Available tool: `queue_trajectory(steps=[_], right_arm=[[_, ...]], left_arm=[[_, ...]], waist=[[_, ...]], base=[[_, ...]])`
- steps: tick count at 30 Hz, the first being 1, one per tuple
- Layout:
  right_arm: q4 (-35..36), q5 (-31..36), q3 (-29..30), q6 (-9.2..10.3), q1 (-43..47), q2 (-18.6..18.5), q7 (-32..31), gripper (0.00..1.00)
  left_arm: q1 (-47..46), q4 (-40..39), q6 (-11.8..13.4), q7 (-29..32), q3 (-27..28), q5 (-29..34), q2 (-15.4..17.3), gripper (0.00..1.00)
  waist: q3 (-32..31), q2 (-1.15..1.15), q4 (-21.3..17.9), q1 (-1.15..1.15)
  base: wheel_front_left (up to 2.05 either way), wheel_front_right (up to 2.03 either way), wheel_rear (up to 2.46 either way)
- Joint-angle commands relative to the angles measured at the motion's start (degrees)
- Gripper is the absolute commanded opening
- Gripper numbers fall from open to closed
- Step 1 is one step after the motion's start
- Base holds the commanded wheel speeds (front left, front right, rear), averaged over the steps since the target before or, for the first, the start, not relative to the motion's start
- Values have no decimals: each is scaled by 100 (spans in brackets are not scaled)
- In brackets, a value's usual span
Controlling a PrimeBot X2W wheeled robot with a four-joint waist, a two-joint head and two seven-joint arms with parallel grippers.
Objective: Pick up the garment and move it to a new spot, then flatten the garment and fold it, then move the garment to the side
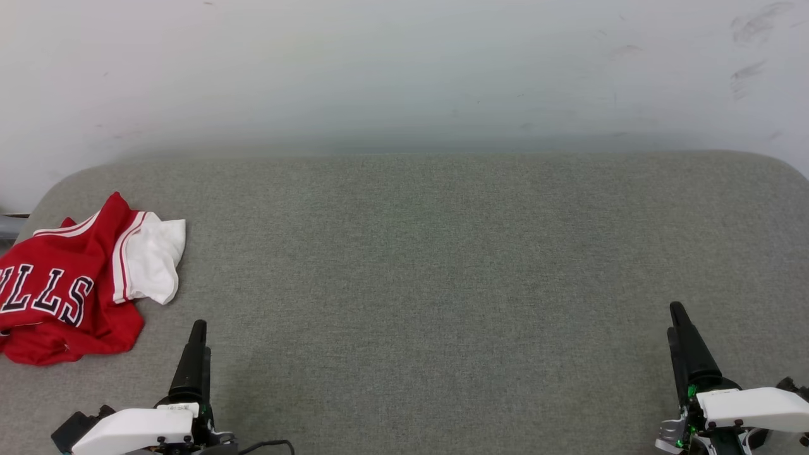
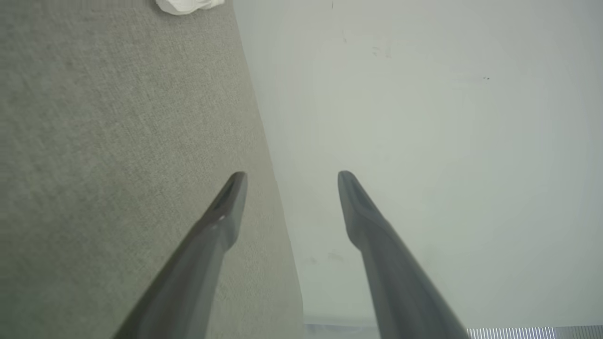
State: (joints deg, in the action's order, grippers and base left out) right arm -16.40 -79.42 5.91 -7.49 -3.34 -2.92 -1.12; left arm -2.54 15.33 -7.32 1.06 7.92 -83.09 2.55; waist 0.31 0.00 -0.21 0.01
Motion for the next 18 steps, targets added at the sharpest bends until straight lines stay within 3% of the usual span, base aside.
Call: queue_trajectory(steps=[1,18], right_arm=[[133,325,40,-1,-120,-1,67,100],[830,2966,43,-1,-144,-1,423,100]], left_arm=[[-30,-127,-6,-70,86,228,22,100],[100,-891,16,-423,86,1895,27,100]], waist=[[2,0,-4,0],[19,0,-16,-1]], base=[[0,0,0],[0,0,0]])
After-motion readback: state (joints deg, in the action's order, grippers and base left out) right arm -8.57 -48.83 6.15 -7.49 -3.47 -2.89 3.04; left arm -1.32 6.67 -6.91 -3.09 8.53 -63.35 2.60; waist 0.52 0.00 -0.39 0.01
